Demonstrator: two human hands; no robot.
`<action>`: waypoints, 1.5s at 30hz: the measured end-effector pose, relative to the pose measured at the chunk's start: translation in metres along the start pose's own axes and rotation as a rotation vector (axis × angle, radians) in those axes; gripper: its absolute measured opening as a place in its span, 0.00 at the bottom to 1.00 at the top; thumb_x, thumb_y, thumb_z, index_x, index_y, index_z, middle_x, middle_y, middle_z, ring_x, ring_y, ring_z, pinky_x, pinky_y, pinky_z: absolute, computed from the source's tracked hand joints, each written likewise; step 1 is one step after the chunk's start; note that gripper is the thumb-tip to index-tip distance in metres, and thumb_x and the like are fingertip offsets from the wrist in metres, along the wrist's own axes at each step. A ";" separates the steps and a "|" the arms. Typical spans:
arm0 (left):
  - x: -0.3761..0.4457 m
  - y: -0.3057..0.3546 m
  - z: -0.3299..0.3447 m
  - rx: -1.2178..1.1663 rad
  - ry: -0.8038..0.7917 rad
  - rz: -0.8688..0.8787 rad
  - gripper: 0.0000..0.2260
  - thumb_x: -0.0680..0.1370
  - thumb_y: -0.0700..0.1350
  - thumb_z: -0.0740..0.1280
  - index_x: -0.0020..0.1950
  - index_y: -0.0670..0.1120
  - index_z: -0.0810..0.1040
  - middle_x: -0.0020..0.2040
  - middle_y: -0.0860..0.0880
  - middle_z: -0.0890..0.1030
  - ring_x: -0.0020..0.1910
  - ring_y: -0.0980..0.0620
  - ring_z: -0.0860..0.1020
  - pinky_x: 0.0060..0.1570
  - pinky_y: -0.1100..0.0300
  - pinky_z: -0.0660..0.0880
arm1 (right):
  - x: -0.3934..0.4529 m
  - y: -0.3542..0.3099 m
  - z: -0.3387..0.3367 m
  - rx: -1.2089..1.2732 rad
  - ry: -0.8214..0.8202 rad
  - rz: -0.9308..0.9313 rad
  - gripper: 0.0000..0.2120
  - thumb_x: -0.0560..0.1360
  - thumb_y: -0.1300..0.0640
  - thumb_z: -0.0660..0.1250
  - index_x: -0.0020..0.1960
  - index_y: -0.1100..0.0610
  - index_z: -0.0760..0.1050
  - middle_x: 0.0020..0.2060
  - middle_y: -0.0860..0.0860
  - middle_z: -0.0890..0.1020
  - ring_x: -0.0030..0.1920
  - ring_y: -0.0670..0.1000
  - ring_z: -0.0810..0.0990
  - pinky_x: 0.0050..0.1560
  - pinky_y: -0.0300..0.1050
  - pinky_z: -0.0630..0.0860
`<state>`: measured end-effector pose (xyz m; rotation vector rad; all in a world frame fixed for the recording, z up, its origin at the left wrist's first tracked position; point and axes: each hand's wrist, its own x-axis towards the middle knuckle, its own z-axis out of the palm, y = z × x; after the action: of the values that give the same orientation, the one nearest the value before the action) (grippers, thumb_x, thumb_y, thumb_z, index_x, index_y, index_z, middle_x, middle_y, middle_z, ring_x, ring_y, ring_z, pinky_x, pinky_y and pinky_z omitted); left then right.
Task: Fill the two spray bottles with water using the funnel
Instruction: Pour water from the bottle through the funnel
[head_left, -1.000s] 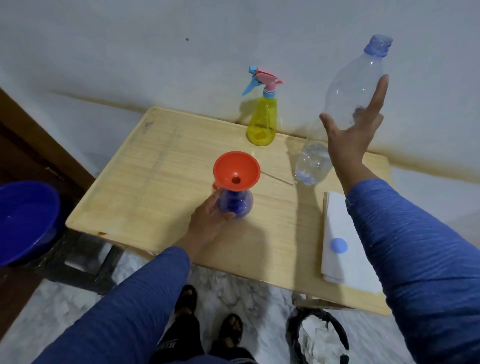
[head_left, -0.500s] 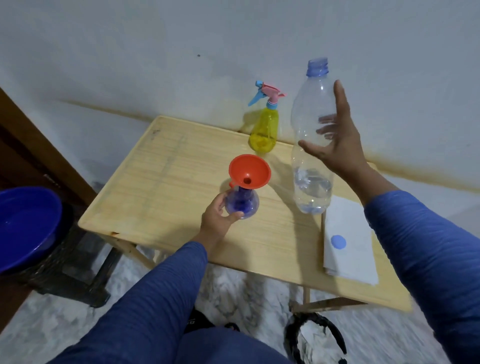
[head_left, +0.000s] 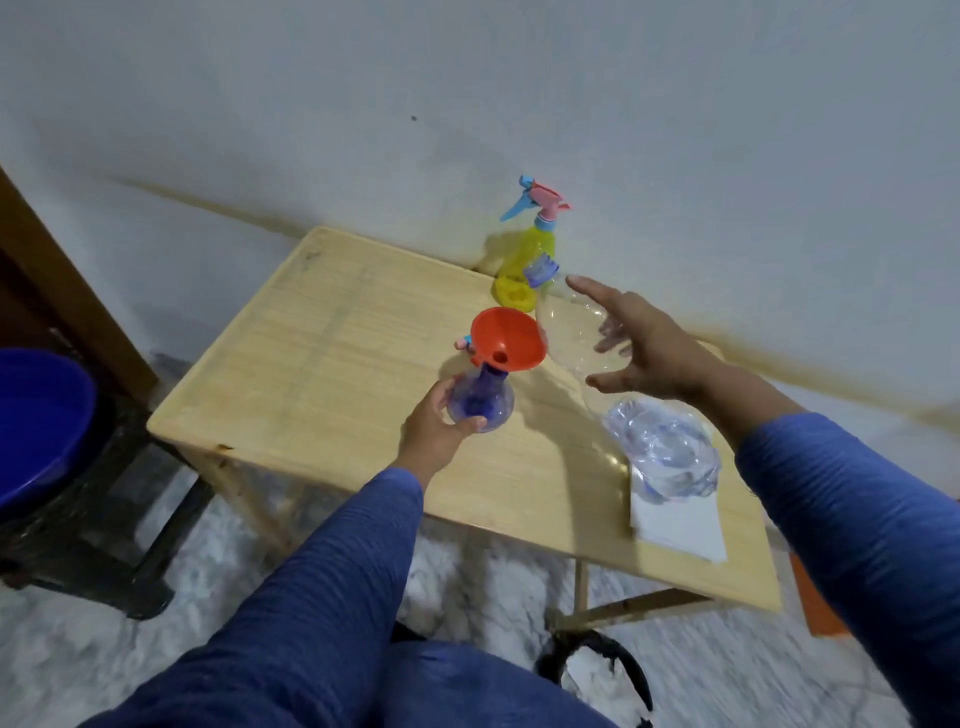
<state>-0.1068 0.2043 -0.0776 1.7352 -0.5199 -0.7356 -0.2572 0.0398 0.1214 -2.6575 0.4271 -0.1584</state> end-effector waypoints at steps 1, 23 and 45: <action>0.000 0.000 0.000 0.003 0.002 -0.003 0.30 0.66 0.49 0.77 0.64 0.61 0.69 0.56 0.59 0.74 0.58 0.55 0.73 0.62 0.55 0.70 | -0.001 -0.002 0.000 -0.007 -0.036 0.008 0.51 0.63 0.64 0.78 0.67 0.30 0.51 0.50 0.57 0.70 0.45 0.52 0.78 0.52 0.43 0.75; 0.001 0.002 -0.001 -0.017 -0.004 -0.018 0.30 0.67 0.46 0.76 0.66 0.58 0.69 0.57 0.59 0.72 0.58 0.57 0.70 0.64 0.54 0.69 | -0.008 0.013 -0.019 -0.277 -0.321 0.122 0.55 0.65 0.66 0.76 0.61 0.19 0.45 0.50 0.52 0.69 0.49 0.54 0.76 0.48 0.46 0.72; 0.000 0.002 0.001 -0.018 0.010 -0.025 0.31 0.67 0.46 0.76 0.67 0.58 0.69 0.65 0.55 0.73 0.65 0.54 0.70 0.66 0.52 0.68 | 0.000 0.011 -0.032 -0.465 -0.440 0.098 0.54 0.65 0.63 0.75 0.66 0.23 0.43 0.48 0.50 0.67 0.45 0.52 0.71 0.43 0.43 0.70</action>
<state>-0.1077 0.2030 -0.0756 1.7305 -0.4843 -0.7464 -0.2655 0.0171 0.1449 -2.9880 0.4893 0.6168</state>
